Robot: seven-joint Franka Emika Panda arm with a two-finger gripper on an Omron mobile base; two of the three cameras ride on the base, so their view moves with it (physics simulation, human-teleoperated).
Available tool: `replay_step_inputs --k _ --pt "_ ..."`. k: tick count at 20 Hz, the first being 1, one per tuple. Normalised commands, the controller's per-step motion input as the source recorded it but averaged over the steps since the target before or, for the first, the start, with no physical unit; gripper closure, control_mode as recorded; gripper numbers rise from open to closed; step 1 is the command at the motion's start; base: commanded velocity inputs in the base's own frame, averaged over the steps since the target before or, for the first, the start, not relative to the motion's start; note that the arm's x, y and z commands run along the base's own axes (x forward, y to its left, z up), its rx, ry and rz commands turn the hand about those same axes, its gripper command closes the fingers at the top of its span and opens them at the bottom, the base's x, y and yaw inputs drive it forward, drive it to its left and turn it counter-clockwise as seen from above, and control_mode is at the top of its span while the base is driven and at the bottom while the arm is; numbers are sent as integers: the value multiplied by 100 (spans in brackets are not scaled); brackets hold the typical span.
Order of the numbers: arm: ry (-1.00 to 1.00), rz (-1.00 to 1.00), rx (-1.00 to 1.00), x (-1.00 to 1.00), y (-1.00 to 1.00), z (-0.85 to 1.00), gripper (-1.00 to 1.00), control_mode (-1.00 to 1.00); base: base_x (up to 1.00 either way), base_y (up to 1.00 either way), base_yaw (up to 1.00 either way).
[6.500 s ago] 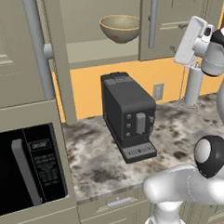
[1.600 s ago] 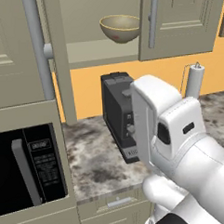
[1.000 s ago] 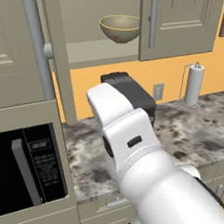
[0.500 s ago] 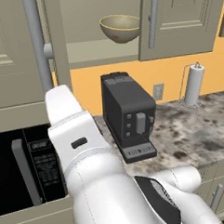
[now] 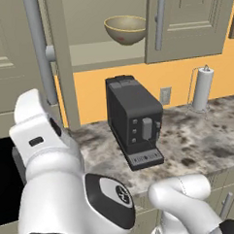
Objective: Pick the mug and place it in the sink. Pick the bowl and place it in the open cabinet and then close the cabinet.
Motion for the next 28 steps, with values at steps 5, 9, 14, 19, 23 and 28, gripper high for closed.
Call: replay_step_inputs --k 5,9,14,19,23,28 --pt "-1 -12 -5 31 22 -5 -100 -100 0 0 0" --pt "-3 -13 -5 21 2 0 -100 -100 0 0 0" --pt "-3 -13 -4 29 0 0 -100 -100 0 0 0" --pt "-3 -13 -3 24 0 0 -100 -100 0 0 0" --pt "-3 -14 -3 7 0 0 -100 -100 0 0 0" --pt "-1 -14 -2 0 -3 2 -100 -100 0 0 0"
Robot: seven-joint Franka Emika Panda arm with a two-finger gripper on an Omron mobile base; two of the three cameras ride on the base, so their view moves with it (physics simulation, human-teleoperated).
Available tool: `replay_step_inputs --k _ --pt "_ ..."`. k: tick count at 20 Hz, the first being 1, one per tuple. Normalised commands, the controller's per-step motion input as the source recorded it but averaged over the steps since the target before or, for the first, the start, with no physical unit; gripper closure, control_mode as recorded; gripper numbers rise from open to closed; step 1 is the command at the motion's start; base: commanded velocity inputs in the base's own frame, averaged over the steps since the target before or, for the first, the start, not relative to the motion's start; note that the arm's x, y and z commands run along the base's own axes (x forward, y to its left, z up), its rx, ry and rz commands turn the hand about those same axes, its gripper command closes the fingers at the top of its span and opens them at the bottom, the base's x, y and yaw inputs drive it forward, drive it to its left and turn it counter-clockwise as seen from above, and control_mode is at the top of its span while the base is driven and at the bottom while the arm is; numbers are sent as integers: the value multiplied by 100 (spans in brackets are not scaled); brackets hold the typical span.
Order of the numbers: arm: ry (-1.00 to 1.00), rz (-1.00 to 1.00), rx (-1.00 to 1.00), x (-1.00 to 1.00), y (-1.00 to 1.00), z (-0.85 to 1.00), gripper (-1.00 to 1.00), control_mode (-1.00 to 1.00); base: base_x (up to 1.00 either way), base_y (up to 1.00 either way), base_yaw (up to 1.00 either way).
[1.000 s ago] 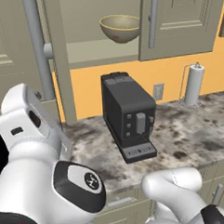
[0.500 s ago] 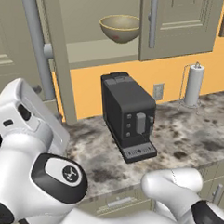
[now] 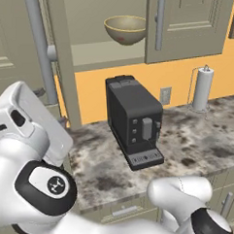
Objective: Pick the mug and place it in the sink. Pick the bowl and place it in the open cabinet and then close the cabinet.
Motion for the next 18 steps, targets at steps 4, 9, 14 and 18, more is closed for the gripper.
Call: replay_step_inputs --k 4,9,14,18 --pt "-2 -14 -2 0 -18 3 -100 -100 0 0 0" --pt "-1 -13 -1 0 -25 7 -100 -100 0 0 0" --pt "-1 -7 -3 0 -54 2 -100 -100 0 0 0" --pt "-2 -6 -2 0 -65 1 -100 -100 0 0 0"
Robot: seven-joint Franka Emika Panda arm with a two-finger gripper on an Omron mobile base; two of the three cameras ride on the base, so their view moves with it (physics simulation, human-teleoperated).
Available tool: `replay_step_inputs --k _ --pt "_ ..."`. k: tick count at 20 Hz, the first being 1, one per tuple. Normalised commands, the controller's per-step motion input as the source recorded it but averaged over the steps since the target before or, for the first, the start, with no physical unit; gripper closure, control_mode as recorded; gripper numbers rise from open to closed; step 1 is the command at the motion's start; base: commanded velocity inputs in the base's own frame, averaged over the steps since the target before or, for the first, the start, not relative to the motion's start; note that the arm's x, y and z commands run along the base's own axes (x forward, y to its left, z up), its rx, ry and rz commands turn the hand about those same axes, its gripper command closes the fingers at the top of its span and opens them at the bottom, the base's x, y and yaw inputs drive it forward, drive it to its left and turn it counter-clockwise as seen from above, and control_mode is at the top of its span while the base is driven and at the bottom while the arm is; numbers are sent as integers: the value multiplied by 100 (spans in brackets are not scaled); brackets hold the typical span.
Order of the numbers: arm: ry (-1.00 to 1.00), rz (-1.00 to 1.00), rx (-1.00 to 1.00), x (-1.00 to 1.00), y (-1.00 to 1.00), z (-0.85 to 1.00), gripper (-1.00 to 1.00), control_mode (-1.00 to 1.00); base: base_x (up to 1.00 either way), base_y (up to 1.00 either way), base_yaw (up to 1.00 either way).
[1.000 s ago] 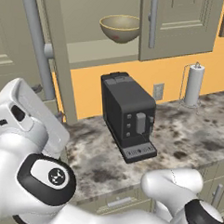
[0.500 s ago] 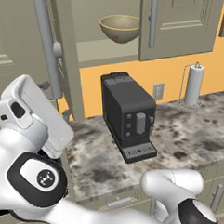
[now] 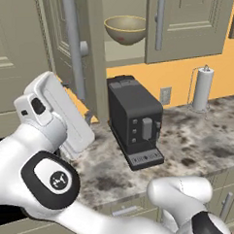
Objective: Pick the mug and place it in the sink. Pick the bowl and place it in the open cabinet and then close the cabinet.
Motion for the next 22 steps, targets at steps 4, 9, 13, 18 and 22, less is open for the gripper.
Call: replay_step_inputs --k 4,9,13,18,22 --pt "-2 -4 -3 0 -67 4 -100 -100 0 0 0" --pt "-2 -3 -4 14 -67 5 -100 -100 0 0 0" --pt "0 -1 -2 38 -65 4 -100 -100 0 0 0" --pt "0 0 -1 68 -56 1 -100 -100 0 0 0" --pt "0 0 0 76 -30 0 -100 -100 0 0 0"
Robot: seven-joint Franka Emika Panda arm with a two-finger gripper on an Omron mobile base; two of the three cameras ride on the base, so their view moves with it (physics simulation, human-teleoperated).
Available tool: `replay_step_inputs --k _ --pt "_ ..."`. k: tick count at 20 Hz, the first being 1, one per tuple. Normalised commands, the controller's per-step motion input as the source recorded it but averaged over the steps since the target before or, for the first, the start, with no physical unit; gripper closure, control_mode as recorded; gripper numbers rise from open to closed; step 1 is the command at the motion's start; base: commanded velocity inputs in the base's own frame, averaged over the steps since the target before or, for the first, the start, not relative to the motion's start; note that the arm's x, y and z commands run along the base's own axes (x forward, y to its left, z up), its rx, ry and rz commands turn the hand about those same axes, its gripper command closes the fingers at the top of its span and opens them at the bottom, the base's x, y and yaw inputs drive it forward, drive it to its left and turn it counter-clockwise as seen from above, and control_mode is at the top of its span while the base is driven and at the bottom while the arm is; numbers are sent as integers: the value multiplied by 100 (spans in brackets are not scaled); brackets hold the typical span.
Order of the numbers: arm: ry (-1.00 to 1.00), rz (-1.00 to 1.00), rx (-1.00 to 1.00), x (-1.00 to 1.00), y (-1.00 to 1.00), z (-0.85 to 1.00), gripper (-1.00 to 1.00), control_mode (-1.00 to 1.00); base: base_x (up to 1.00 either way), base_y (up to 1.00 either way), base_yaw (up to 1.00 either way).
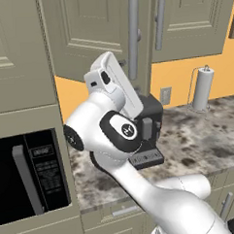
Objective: Pick the mug and place it in the sink. Pick the bowl and place it in the open cabinet and then close the cabinet.
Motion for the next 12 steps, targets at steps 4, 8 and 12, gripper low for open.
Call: replay_step_inputs --k 4,8,12 --pt "0 0 -2 67 -13 0 -100 -100 0 0 0" --pt "0 0 -2 72 -6 0 -100 -100 0 0 0" --pt "0 0 -1 79 -4 0 -100 -100 0 0 0"
